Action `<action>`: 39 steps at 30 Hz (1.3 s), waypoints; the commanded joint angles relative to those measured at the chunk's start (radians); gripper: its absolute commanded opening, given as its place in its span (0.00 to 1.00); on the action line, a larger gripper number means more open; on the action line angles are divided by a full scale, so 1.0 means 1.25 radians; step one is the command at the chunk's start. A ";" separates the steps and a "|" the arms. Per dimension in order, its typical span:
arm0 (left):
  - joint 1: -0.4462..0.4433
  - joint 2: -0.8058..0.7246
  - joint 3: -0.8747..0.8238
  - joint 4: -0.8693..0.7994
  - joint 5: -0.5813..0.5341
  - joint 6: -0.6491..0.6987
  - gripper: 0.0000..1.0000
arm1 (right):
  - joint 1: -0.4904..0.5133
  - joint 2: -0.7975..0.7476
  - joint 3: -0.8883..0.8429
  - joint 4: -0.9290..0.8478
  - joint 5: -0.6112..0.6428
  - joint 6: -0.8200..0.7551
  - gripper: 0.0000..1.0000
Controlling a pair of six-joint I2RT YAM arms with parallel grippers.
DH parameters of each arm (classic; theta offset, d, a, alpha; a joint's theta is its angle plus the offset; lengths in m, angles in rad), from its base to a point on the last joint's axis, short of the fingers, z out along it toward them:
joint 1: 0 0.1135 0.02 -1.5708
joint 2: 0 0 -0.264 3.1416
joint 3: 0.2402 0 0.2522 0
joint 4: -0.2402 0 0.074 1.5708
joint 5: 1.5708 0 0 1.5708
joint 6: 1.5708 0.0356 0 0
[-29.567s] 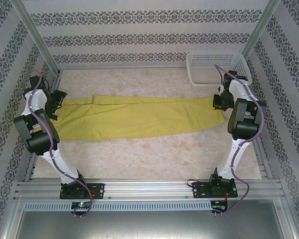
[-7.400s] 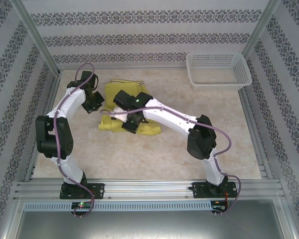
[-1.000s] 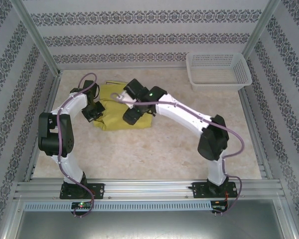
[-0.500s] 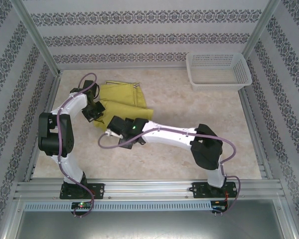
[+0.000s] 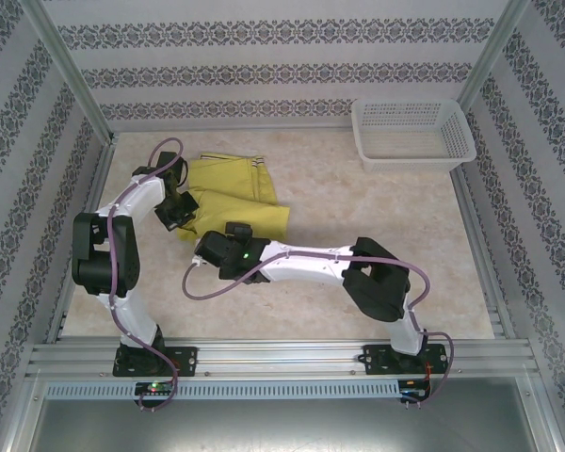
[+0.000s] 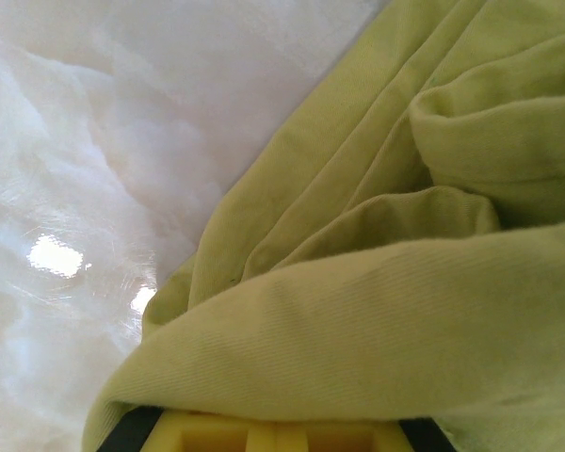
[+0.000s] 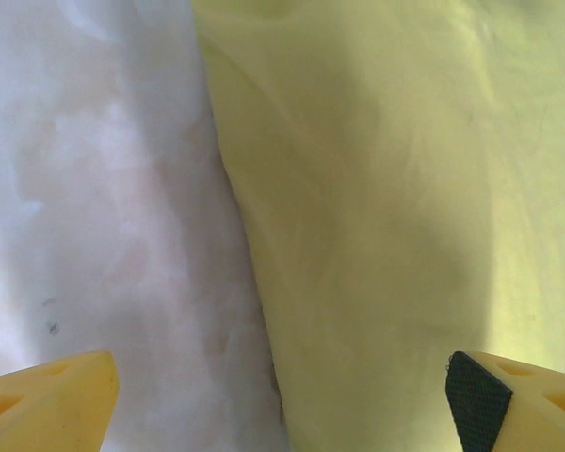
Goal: Roll up the long pants
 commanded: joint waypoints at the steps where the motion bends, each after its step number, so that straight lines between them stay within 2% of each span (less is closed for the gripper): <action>1: 0.006 0.018 0.012 -0.005 0.014 0.006 0.00 | -0.014 0.054 -0.002 0.052 0.001 -0.048 0.91; 6: 0.007 0.013 0.009 -0.005 0.010 0.008 0.00 | -0.060 0.134 0.014 0.128 -0.026 -0.068 0.88; 9: 0.006 0.015 0.014 -0.010 0.011 0.010 0.00 | -0.085 0.175 0.040 0.157 -0.033 -0.080 0.80; 10: 0.006 0.016 0.015 -0.012 0.011 0.012 0.00 | -0.090 0.179 0.034 0.181 -0.033 -0.092 0.74; 11: 0.007 0.015 0.017 -0.014 0.010 0.013 0.00 | -0.098 0.180 0.027 0.204 -0.037 -0.101 0.65; 12: 0.006 0.014 0.017 -0.015 0.010 0.014 0.00 | -0.104 0.178 0.021 0.220 -0.046 -0.105 0.51; 13: 0.006 0.013 0.016 -0.015 0.009 0.014 0.00 | -0.111 0.173 0.017 0.227 -0.057 -0.109 0.20; 14: 0.006 0.013 0.015 -0.015 0.007 0.014 0.00 | -0.117 0.168 0.009 0.240 -0.061 -0.109 0.00; 19: 0.008 0.007 0.017 -0.016 0.003 0.010 0.00 | -0.126 0.129 0.030 0.185 -0.089 -0.075 0.00; 24: 0.013 -0.007 0.042 -0.028 0.004 0.011 0.00 | -0.118 0.081 0.131 -0.020 -0.147 -0.004 0.00; 32: 0.026 -0.021 0.140 -0.085 0.001 0.020 0.00 | -0.115 0.055 0.351 -0.365 -0.331 0.084 0.00; 39: 0.048 -0.066 0.232 -0.135 -0.002 0.014 0.00 | -0.133 0.094 0.522 -0.574 -0.493 0.134 0.00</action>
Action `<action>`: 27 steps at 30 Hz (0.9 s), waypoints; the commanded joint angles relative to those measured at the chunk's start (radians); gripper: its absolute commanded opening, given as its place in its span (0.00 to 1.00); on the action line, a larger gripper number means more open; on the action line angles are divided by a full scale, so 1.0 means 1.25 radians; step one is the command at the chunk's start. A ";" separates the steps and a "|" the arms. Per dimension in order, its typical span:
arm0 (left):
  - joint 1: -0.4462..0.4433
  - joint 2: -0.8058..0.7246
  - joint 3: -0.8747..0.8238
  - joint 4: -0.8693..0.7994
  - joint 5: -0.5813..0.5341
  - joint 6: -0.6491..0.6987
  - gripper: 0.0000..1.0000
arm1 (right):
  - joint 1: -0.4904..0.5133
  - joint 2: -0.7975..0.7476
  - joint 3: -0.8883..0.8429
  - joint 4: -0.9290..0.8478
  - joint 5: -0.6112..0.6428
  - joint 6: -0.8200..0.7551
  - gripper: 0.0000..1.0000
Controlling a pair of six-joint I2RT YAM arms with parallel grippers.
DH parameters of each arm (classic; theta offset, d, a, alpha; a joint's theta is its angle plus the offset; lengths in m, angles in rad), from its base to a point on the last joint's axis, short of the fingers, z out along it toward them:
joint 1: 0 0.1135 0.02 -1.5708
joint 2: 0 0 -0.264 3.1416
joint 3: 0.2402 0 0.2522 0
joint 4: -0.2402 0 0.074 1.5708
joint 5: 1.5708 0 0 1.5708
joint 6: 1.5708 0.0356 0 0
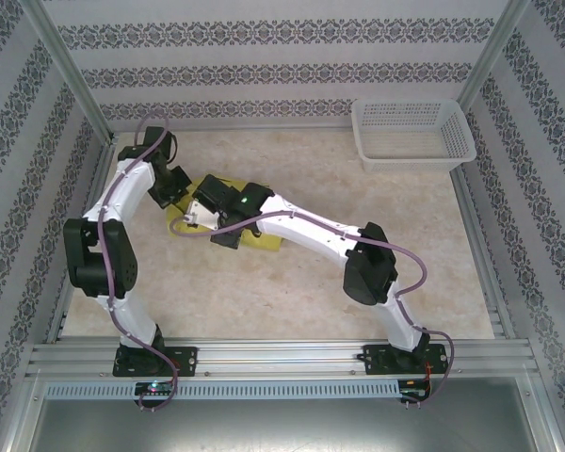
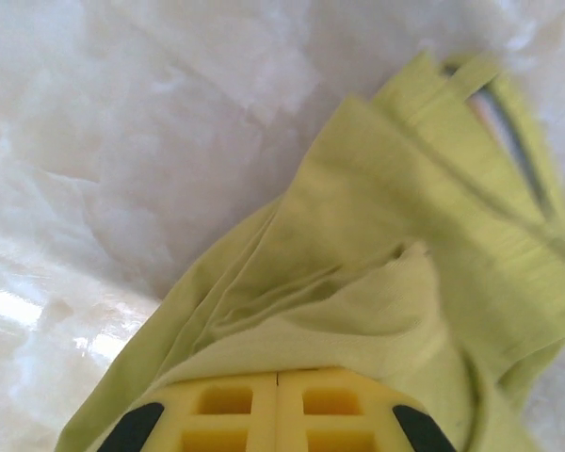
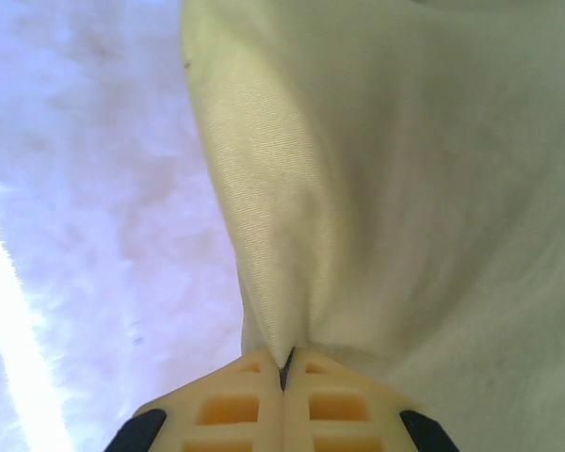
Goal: Roll up the long pants
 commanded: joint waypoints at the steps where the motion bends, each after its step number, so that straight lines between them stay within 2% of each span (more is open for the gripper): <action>1: 0.020 -0.054 0.060 -0.061 -0.010 0.011 0.00 | -0.014 0.004 0.090 -0.174 -0.132 0.046 0.00; 10: 0.029 -0.120 0.106 -0.105 -0.033 0.014 0.00 | -0.106 0.079 0.200 -0.245 -0.336 0.081 0.00; 17: 0.033 -0.152 0.086 -0.103 -0.010 0.014 0.00 | -0.194 0.197 0.374 -0.305 -0.453 0.131 0.00; 23: 0.033 -0.176 0.042 -0.083 0.018 0.016 0.00 | -0.248 0.240 0.408 -0.223 -0.564 0.222 0.00; 27: 0.032 -0.186 0.008 -0.061 0.039 0.010 0.00 | -0.275 0.269 0.410 -0.174 -0.584 0.267 0.00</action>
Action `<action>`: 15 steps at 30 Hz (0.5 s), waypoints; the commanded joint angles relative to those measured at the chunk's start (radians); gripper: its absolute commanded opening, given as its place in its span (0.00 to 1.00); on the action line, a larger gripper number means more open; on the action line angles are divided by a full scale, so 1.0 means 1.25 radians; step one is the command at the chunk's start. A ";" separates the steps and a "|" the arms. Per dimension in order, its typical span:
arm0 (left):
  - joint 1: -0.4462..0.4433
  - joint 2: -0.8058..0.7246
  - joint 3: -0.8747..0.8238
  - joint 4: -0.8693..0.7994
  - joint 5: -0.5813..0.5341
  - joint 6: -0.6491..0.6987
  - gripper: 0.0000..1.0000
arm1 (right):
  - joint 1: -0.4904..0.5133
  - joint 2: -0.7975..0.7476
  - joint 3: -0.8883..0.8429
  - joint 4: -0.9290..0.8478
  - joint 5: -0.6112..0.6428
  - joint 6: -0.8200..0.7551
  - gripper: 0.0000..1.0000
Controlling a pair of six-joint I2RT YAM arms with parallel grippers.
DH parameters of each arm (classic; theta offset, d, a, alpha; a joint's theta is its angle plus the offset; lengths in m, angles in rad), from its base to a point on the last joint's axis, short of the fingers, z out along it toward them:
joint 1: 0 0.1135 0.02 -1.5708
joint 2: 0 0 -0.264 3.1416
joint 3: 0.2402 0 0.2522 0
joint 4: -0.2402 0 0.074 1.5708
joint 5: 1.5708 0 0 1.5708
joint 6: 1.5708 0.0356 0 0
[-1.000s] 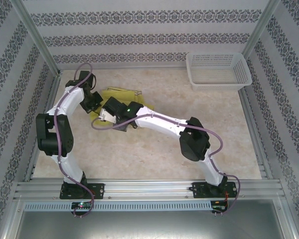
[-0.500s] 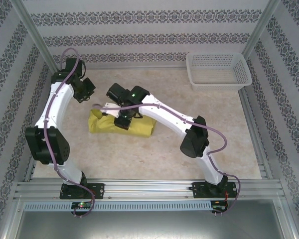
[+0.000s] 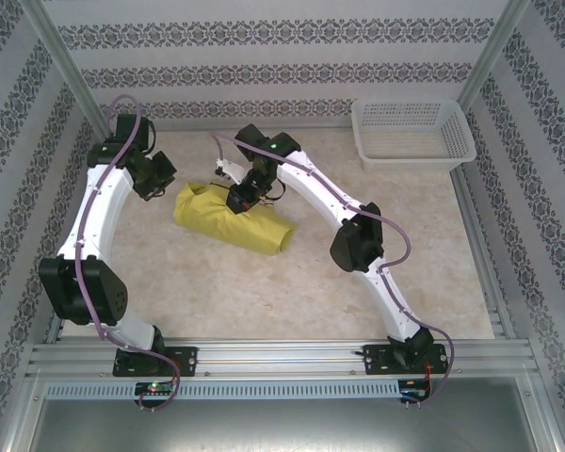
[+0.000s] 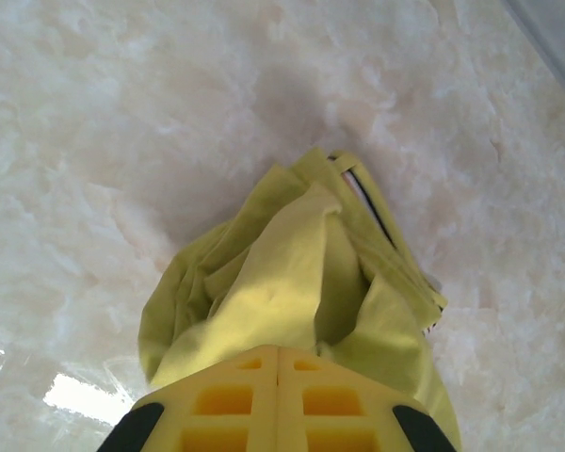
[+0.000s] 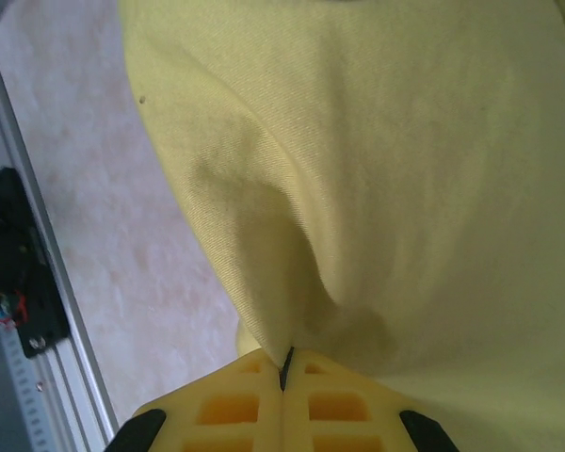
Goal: Roll up the long pants
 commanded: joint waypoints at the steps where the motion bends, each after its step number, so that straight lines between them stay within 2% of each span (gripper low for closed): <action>1: 0.009 -0.023 -0.032 0.014 0.027 0.006 0.00 | -0.026 0.030 0.031 0.071 -0.066 0.067 0.00; 7: 0.000 -0.022 -0.092 0.077 0.090 -0.006 0.00 | -0.090 0.069 -0.007 0.167 -0.115 0.152 0.00; 15: -0.065 -0.003 -0.142 0.143 0.108 -0.016 0.00 | -0.150 0.078 -0.012 0.236 -0.141 0.211 0.00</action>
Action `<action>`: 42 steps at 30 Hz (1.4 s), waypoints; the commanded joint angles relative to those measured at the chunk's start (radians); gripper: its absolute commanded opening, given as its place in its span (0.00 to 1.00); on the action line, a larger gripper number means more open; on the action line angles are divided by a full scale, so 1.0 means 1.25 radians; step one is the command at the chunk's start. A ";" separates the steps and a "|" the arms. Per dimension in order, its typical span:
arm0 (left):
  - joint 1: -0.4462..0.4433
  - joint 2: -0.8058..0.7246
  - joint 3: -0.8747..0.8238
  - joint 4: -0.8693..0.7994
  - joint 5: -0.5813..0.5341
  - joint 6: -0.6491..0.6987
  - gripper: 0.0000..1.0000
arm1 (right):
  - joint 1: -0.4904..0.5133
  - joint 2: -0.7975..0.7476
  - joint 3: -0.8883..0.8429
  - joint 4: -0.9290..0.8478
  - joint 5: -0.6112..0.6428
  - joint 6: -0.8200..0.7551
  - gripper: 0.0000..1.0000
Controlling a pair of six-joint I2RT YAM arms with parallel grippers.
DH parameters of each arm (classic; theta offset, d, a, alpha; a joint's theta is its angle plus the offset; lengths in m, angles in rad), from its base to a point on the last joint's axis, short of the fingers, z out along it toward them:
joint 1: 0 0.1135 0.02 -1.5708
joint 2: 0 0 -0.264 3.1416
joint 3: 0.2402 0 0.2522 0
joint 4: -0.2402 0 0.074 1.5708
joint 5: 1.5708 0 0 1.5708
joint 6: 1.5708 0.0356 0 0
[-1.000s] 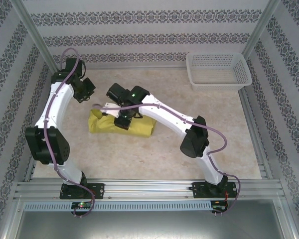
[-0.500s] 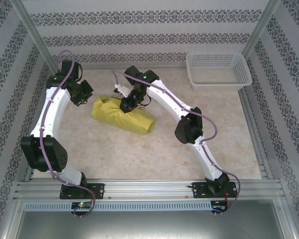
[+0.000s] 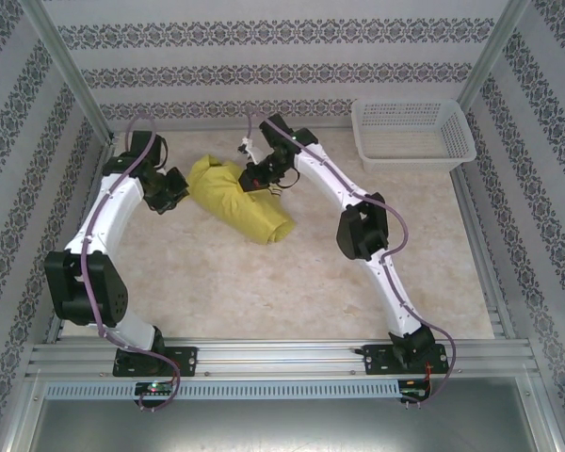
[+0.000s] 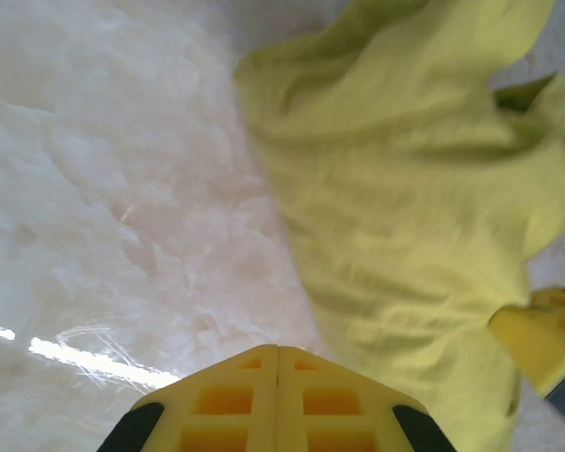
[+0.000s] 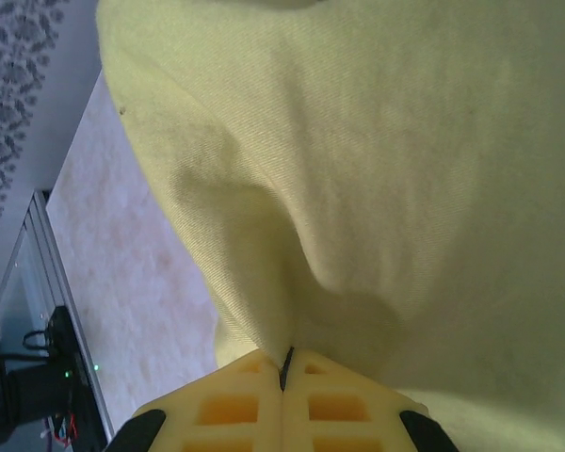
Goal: Roll up the long pants
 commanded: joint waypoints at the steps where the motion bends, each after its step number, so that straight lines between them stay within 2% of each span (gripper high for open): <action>1: -0.033 0.007 0.001 0.050 0.020 -0.015 0.00 | -0.026 0.010 -0.001 0.059 -0.022 0.047 0.00; 7: -0.096 0.086 0.049 0.073 0.024 -0.033 0.00 | -0.074 0.045 -0.022 0.114 -0.047 0.123 0.00; 15: -0.147 0.199 0.153 0.116 0.025 -0.051 0.00 | -0.098 0.054 -0.080 0.167 -0.014 0.158 0.00; 26: -0.189 0.415 0.395 0.111 0.039 -0.061 0.00 | -0.144 0.040 -0.130 0.189 0.054 0.171 0.00; 32: -0.203 0.559 0.530 0.080 0.045 -0.060 0.00 | -0.145 0.029 -0.148 0.163 0.075 0.124 0.00; 33: -0.203 0.584 0.554 0.072 0.044 -0.058 0.00 | -0.144 0.022 -0.151 0.154 0.082 0.111 0.04; 36: -0.203 0.652 0.630 0.036 0.044 -0.048 0.00 | -0.134 -0.013 -0.153 0.116 0.138 0.061 0.55; 38: -0.202 0.690 0.671 0.021 0.043 -0.043 0.00 | -0.121 -0.046 -0.155 0.090 0.208 0.043 0.78; 40: -0.202 0.716 0.698 0.009 0.044 -0.041 0.00 | -0.110 -0.078 -0.163 0.072 0.257 0.030 0.88; 42: -0.202 0.733 0.713 0.004 0.046 -0.039 0.00 | -0.089 -0.129 -0.194 0.070 0.317 0.018 0.91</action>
